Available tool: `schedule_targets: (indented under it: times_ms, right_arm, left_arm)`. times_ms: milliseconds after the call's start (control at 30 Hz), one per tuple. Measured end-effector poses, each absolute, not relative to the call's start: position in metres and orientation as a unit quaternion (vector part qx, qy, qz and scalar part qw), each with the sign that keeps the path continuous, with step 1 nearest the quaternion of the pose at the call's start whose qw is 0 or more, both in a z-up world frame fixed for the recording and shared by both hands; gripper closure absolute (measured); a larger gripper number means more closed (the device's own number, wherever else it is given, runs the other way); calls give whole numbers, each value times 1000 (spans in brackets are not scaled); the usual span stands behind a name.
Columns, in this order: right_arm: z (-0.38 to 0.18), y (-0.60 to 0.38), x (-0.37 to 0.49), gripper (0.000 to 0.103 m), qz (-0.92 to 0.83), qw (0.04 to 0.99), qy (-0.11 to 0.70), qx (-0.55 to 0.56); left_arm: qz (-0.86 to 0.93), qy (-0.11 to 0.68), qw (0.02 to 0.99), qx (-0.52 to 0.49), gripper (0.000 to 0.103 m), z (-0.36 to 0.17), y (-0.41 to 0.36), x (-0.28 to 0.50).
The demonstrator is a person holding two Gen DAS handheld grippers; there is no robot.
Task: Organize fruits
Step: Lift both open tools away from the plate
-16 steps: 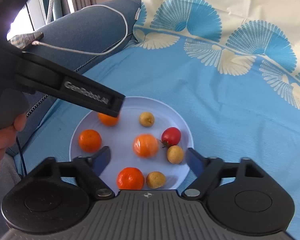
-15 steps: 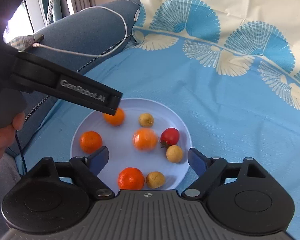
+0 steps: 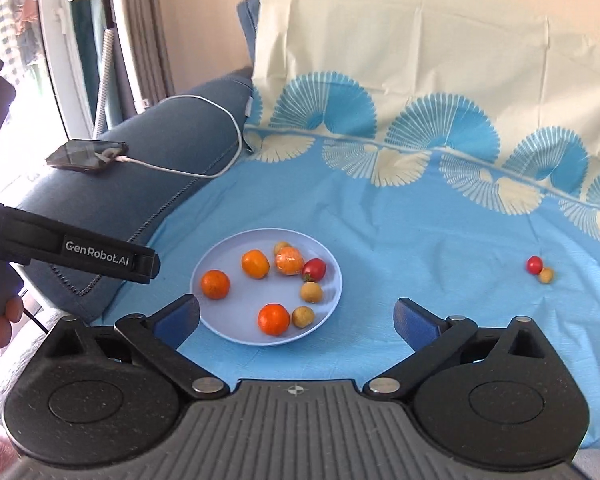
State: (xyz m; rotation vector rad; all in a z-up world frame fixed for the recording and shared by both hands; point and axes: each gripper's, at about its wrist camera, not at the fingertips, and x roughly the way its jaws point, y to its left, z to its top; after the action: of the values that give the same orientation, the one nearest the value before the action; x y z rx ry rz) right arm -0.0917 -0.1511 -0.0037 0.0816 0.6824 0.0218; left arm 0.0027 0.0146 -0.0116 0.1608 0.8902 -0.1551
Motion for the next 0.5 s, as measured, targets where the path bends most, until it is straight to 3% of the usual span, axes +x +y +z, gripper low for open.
schedule_targets:
  times_ms: [500]
  right_arm:
    - [30, -143, -179, 1, -4, 966, 260, 16]
  left_arm:
    - [-89, 376, 919, 76, 0, 19, 16, -75]
